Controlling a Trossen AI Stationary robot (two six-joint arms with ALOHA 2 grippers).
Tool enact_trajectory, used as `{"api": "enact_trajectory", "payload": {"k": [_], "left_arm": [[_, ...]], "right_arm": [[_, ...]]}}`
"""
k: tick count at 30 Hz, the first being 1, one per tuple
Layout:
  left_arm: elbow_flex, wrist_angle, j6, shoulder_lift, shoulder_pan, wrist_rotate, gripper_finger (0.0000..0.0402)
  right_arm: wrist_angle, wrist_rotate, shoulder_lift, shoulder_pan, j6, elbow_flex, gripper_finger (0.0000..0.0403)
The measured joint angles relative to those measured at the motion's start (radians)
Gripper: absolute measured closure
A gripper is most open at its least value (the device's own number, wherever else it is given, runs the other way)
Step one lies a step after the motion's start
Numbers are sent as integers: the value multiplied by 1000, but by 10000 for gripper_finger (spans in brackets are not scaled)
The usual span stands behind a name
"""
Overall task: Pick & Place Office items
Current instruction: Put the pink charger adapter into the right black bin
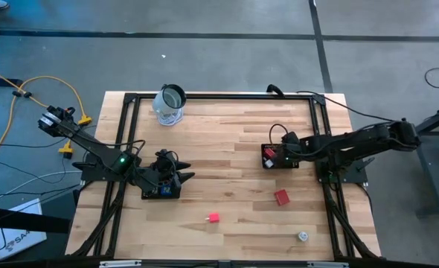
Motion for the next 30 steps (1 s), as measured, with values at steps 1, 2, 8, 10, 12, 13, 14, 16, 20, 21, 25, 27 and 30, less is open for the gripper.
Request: {"api": "enact_trajectory", "payload": {"k": [1, 2, 8, 10, 12, 13, 14, 16, 20, 21, 25, 27, 30], "left_arm": [[0, 0, 0, 0, 0, 0, 208], [0, 0, 0, 0, 0, 0, 208], [0, 0, 0, 0, 0, 0, 208], [0, 0, 0, 0, 0, 0, 208], [0, 0, 0, 0, 0, 0, 208], [0, 0, 0, 0, 0, 0, 208], [0, 0, 0, 0, 0, 0, 208], [0, 0, 0, 0, 0, 0, 208], [0, 0, 0, 0, 0, 0, 208], [0, 0, 0, 0, 0, 0, 208], [0, 0, 0, 0, 0, 0, 208], [0, 0, 0, 0, 0, 0, 208], [0, 0, 0, 0, 0, 0, 208]], "right_arm": [[0, -3, -7, 0, 0, 0, 232], [0, -3, -16, 0, 0, 0, 233], [8, -8, -79, 1, -15, 0, 235], [13, -7, -105, 1, -28, 0, 235], [25, -6, -132, 1, -51, 0, 236], [41, -8, -144, 1, -64, 0, 236], [66, -12, -153, 1, -82, 0, 237], [129, -32, -161, 4, -128, 0, 237], [274, -72, -157, 31, -227, 0, 237], [305, -82, -152, 39, -248, 0, 237], [412, -95, -122, 76, -326, 0, 237], [468, -95, -101, 97, -365, 0, 237], [574, -101, -62, 127, -429, 0, 237]]}}
